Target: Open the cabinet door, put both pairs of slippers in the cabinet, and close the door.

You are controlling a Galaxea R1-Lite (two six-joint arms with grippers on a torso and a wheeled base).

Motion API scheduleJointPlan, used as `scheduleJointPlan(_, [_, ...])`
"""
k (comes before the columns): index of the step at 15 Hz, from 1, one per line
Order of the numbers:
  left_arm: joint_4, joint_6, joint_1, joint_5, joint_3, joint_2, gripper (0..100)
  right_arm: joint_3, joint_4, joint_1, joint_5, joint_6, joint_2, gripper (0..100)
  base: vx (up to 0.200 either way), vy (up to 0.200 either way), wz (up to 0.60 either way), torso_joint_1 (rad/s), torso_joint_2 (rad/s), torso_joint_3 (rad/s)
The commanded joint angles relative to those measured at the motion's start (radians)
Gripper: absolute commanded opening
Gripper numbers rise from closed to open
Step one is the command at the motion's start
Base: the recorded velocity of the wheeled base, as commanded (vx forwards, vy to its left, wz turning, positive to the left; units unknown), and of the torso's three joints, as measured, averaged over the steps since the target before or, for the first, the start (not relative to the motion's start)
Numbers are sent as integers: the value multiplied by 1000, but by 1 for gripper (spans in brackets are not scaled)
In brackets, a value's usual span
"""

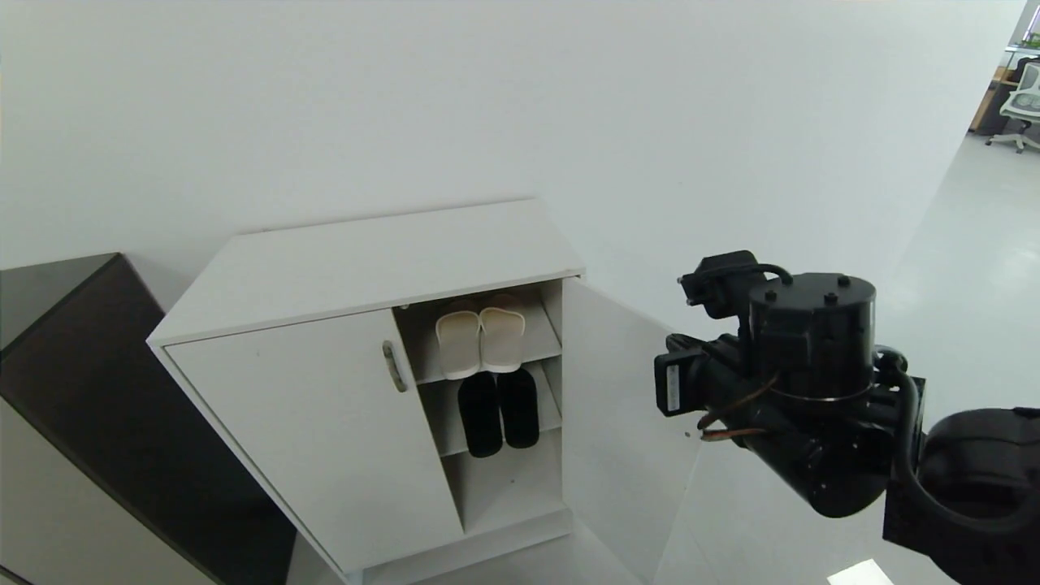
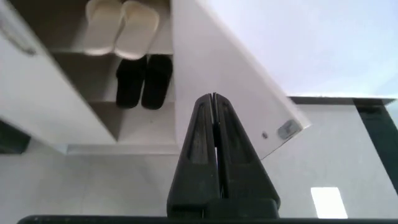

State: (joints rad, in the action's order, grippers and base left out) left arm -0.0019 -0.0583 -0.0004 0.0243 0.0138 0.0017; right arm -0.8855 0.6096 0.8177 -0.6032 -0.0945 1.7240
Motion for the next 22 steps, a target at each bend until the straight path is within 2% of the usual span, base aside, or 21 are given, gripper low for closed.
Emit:
scheduleJointPlan(1, [-1,0,0,0,0,0,0,-136,-94,-49,-1,-76,43,0,0,0,0,0,0,0])
scheduleJointPlan(4, [-1,0,0,0,0,0,0,-306,-361,-58,-12,-232,29,0,0,0,0,0,0,0])
scheduleJointPlan(5, [-1,0,0,0,0,0,0,-332,-396,-61,-12,-252,29,0,-200,0,0,2,2,7])
scheduleJointPlan(10, [-1,0,0,0,-2,0,0,-354,-383,-127,-9,-257,66,0,-200,0,0,-2,2,2])
scheduleJointPlan(14, [-1,0,0,0,-2,0,0,-401,-295,-233,3,-263,173,0,0,0,0,0,0,0])
scheduleJointPlan(18, [-1,-2,0,0,-2,0,0,-472,-294,-315,39,-266,269,0,0,0,0,0,0,0])
scheduleJointPlan(22, [-1,-2,0,0,-2,0,0,-500,-295,-356,80,-266,336,0,0,0,0,0,0,0])
